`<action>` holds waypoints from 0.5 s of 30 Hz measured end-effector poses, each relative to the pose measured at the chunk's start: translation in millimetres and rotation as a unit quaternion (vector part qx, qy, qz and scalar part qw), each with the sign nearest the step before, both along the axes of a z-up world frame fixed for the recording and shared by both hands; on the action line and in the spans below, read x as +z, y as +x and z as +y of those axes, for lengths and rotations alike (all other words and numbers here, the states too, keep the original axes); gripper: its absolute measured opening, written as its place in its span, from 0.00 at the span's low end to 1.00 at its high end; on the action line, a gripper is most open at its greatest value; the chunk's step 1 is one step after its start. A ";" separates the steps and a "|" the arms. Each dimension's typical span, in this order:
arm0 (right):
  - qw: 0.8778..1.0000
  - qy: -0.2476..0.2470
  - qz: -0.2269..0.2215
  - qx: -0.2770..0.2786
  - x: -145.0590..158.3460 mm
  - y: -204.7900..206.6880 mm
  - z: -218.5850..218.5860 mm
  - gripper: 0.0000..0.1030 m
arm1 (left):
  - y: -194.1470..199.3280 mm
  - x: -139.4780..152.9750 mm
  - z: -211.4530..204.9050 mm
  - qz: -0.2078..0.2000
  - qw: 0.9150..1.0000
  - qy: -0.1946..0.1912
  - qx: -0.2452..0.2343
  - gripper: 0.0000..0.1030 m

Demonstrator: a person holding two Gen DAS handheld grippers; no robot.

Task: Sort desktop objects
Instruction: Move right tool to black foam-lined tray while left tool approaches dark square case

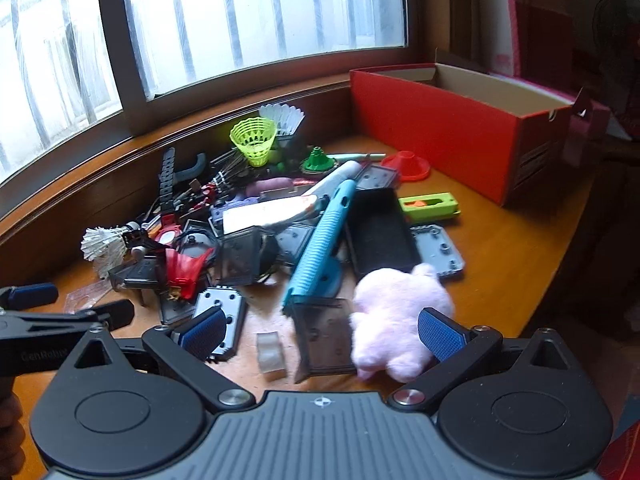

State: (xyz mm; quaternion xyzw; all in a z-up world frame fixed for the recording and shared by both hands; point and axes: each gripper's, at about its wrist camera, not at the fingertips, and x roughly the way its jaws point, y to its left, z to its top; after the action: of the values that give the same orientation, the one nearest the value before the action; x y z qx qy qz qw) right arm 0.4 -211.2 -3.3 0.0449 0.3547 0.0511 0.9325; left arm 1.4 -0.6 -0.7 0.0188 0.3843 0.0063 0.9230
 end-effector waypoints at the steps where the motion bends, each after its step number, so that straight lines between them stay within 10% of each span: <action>1: 1.000 0.003 0.003 -0.002 -0.4 -0.3 0.3 0.99 | 2.0 -1.0 -0.8 0.001 1.000 0.000 -0.001 1.00; 15: 1.000 -0.005 0.025 0.008 -5.9 1.3 -52.7 0.90 | 17.8 0.6 -56.9 -0.025 0.999 -0.026 -0.021 1.00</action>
State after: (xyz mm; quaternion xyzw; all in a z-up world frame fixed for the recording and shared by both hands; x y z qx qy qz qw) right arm 1.7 -263.8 -9.2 0.0384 0.3789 0.0561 0.9229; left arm 19.2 -57.5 -0.1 0.0028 0.3610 -0.0226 0.9323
